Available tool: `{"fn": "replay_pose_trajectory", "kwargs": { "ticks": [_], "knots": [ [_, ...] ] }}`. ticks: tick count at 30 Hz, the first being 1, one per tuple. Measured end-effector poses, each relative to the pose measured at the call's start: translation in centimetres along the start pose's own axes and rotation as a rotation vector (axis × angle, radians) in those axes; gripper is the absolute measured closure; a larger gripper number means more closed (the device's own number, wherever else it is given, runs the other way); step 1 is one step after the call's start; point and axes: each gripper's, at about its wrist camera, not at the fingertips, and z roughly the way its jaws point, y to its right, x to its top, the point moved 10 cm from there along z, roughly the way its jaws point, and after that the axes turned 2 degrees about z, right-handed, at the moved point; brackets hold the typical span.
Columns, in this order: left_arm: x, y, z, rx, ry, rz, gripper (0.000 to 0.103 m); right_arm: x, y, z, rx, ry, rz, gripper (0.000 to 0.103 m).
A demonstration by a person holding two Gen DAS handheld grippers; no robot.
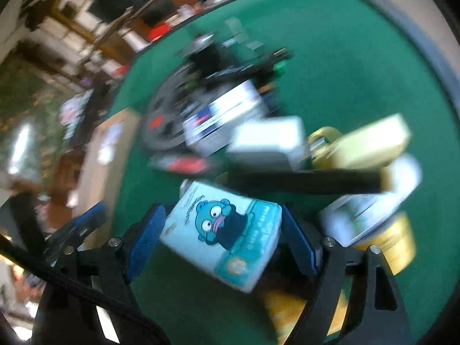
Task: Organize objects
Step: 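Pull the blue cartoon tissue pack out of the pile with the right gripper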
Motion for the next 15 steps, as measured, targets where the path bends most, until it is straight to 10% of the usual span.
{"fn": "replay_pose_trajectory", "kwargs": {
  "ticks": [5,15],
  "knots": [
    [-0.7,0.8,0.4,-0.015,-0.019,0.013,0.079,-3.3,-4.6,0.2,0.179,-0.085,-0.091,0.021],
    [-3.9,5.3,2.0,-0.038,-0.085,0.179,0.059,-3.0,-2.1,-2.1,0.055,0.029,-0.084,0.021]
  ]
}}
